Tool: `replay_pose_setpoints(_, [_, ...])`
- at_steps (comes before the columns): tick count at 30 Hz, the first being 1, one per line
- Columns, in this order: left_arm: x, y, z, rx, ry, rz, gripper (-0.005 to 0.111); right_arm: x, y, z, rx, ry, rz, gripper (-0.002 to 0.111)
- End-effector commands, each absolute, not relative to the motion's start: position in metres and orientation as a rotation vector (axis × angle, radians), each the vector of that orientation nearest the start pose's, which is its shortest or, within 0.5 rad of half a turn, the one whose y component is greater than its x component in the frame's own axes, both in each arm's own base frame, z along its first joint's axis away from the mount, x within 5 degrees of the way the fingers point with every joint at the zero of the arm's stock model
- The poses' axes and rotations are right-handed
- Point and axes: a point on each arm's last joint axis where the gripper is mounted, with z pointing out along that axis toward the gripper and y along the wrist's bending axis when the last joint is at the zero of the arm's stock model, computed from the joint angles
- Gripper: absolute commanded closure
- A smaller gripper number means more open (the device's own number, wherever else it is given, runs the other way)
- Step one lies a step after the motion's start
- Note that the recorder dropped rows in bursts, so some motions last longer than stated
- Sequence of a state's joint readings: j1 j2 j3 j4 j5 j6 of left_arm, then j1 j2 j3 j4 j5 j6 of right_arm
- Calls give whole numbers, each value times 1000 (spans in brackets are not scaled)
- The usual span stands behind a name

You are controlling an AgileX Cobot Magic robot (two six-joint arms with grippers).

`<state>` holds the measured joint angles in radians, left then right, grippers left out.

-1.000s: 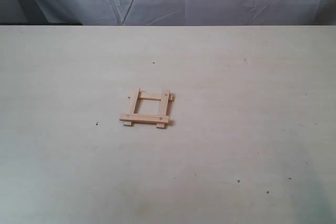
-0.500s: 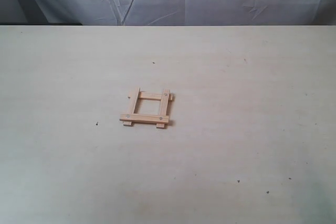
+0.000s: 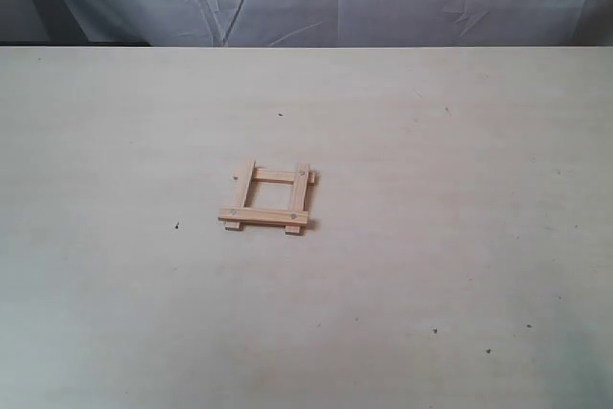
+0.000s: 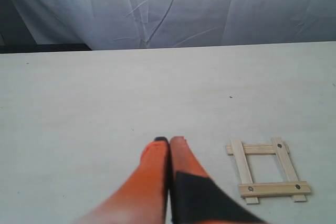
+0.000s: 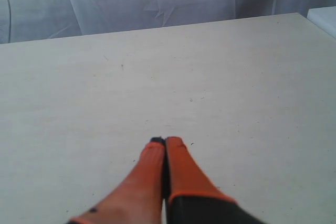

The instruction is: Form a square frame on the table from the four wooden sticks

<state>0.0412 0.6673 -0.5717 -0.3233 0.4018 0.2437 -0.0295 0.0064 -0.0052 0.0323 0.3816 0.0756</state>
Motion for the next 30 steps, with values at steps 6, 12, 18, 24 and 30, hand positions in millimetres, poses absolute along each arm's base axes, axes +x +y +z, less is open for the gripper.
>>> replay_pose_setpoints(6, [136,-6,313,-10,1951,-126,107,53,-1,180,117,1845,56,109])
replay_pose_setpoints(12, [136,-6,313,-10,1948,-126,107,53,-1,180,117,1845,56,109])
replay_pose_setpoints(18, [129,-6,318,-7,1913,-124,107,53,-1,180,117,1845,56,109])
replay_pose_setpoints(24, [108,-6,330,24,1812,-84,107,53,-1,180,117,1845,56,109])
replay_pose_setpoints(30, [78,-3,316,103,1771,42,107,53,-1,180,121,1847,62,109])
